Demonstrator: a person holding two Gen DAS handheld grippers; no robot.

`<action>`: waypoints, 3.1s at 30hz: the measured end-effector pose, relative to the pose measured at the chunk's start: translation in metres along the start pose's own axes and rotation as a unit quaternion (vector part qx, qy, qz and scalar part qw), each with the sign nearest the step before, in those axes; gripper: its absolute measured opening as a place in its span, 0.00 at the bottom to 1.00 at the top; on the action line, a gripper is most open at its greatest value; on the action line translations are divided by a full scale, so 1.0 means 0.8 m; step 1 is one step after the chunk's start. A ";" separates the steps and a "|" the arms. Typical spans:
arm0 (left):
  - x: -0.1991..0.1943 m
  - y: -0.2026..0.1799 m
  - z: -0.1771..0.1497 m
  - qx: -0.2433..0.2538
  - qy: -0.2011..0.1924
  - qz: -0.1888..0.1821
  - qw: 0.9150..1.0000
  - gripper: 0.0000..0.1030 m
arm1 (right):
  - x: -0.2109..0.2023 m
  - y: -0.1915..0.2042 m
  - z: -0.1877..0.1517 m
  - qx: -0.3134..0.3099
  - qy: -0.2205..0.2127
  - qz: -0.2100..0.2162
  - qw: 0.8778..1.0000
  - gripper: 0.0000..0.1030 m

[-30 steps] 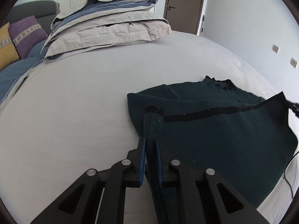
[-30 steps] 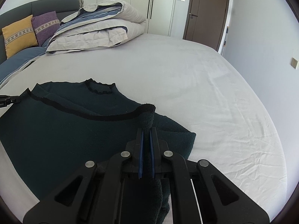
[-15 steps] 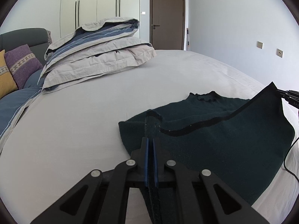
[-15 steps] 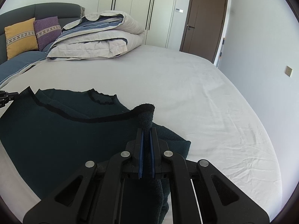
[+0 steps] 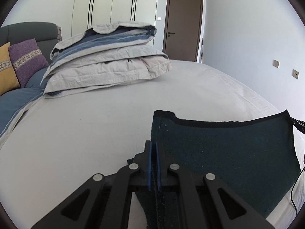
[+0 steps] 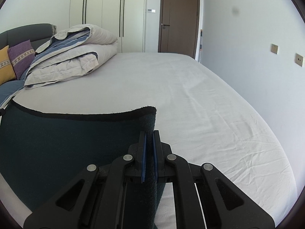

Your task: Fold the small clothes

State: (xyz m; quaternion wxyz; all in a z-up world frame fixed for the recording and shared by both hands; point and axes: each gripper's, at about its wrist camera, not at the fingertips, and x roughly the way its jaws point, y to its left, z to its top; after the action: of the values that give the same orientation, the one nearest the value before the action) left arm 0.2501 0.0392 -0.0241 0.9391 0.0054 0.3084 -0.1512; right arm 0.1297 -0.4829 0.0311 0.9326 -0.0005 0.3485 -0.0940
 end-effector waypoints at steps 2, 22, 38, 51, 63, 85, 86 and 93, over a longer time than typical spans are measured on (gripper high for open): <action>0.032 0.004 -0.004 -0.006 0.023 0.006 1.000 0.05 | 0.031 -0.009 -0.004 0.012 0.025 -0.004 1.000 0.05; 0.095 0.031 -0.034 -0.032 0.077 0.046 0.995 0.01 | 0.154 -0.014 -0.031 0.026 0.129 -0.012 0.991 0.05; 0.028 0.005 -0.050 -0.003 0.073 0.067 0.995 0.17 | 0.069 -0.058 -0.030 0.126 0.072 0.031 0.989 0.58; 0.015 -0.001 -0.101 -0.003 0.113 0.047 0.992 0.09 | 0.048 0.029 -0.097 0.017 0.123 0.044 0.991 0.54; 0.008 -0.001 -0.113 -0.004 0.113 0.048 0.992 0.06 | 0.078 0.037 -0.084 -0.004 0.132 0.037 0.990 0.48; -0.016 -0.021 -0.119 -0.002 0.108 0.039 0.993 0.12 | 0.015 0.033 -0.101 0.065 0.116 0.048 0.990 0.44; -0.017 -0.023 -0.121 0.007 0.108 0.043 0.993 0.11 | 0.019 0.035 -0.103 0.063 0.115 0.047 0.990 0.39; -0.023 -0.020 -0.129 0.008 0.105 0.043 0.994 0.10 | 0.042 0.021 -0.098 0.079 0.123 0.046 0.988 0.10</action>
State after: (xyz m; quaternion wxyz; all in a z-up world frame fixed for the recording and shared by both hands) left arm 0.1716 0.0396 -0.0960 0.9073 0.0422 0.4032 -0.1115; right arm 0.1061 -0.4674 -0.0512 0.8832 0.1006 0.4515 -0.0778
